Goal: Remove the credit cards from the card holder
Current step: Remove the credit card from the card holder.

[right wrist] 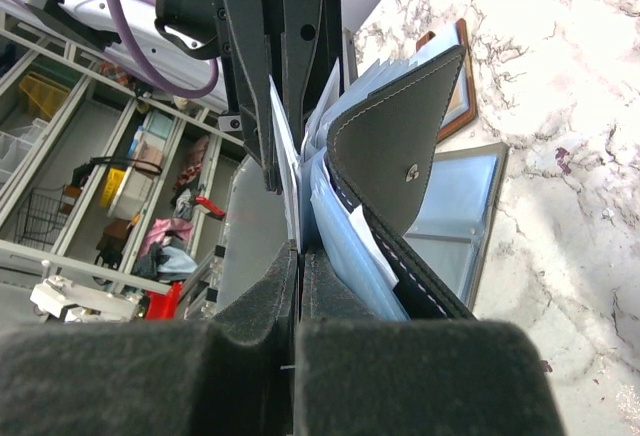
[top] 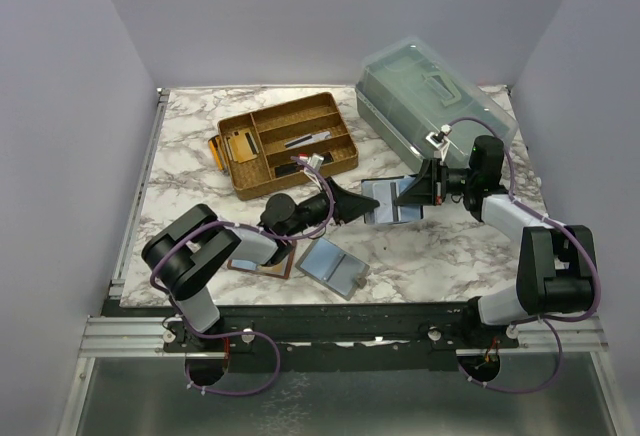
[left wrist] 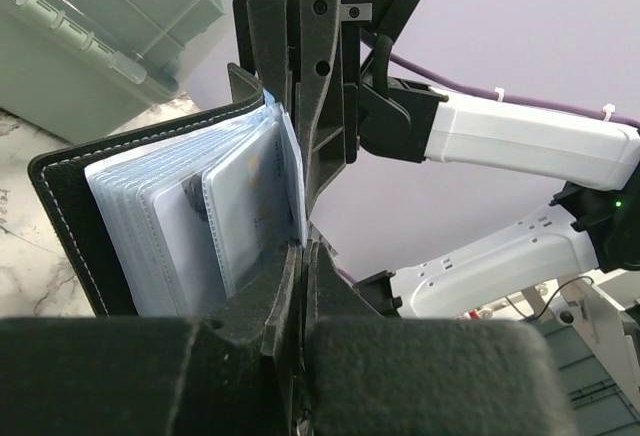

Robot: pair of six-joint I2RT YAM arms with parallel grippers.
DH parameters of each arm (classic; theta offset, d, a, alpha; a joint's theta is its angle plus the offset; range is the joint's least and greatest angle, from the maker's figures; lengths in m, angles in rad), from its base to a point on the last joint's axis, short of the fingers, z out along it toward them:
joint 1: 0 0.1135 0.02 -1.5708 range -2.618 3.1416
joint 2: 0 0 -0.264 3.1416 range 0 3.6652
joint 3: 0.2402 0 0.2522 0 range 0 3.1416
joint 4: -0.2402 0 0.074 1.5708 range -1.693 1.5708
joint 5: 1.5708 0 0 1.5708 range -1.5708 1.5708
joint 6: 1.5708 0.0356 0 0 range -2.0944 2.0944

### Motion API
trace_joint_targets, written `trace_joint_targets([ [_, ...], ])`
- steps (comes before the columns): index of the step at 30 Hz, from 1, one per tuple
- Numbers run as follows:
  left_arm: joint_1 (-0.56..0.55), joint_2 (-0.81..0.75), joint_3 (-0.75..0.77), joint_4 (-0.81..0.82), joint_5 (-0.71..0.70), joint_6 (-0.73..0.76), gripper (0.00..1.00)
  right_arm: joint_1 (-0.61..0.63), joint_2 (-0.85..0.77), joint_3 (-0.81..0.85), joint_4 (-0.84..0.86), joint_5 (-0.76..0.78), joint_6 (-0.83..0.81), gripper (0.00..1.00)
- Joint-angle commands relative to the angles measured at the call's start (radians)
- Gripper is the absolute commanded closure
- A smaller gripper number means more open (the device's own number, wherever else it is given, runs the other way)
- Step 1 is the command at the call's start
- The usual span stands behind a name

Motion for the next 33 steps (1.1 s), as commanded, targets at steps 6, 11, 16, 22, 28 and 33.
trace_joint_targets([
  [6, 0.032, -0.045, -0.014, 0.087, 0.068, -0.023, 1.00, -0.012, 0.012, 0.019, -0.001, -0.026, -0.020, 1.00],
  [11, 0.047, -0.048, -0.029, 0.113, 0.081, -0.049, 0.93, -0.012, 0.014, 0.018, -0.003, -0.031, -0.020, 1.00],
  [16, 0.048, -0.045, -0.031, 0.131, 0.086, -0.059, 0.82, -0.011, 0.012, 0.018, -0.003, -0.031, -0.024, 1.00],
  [22, 0.067, -0.085, -0.068, 0.132, 0.064, -0.048, 0.73, -0.012, 0.013, 0.017, -0.002, -0.038, -0.027, 1.00],
  [28, 0.098, -0.200, -0.180, 0.054, -0.022, 0.028, 0.51, -0.012, 0.004, 0.018, 0.008, -0.073, -0.032, 1.00],
  [33, 0.101, -0.258, -0.232, -0.059, -0.067, 0.083, 0.27, -0.012, -0.006, 0.013, 0.034, -0.089, -0.018, 1.00],
])
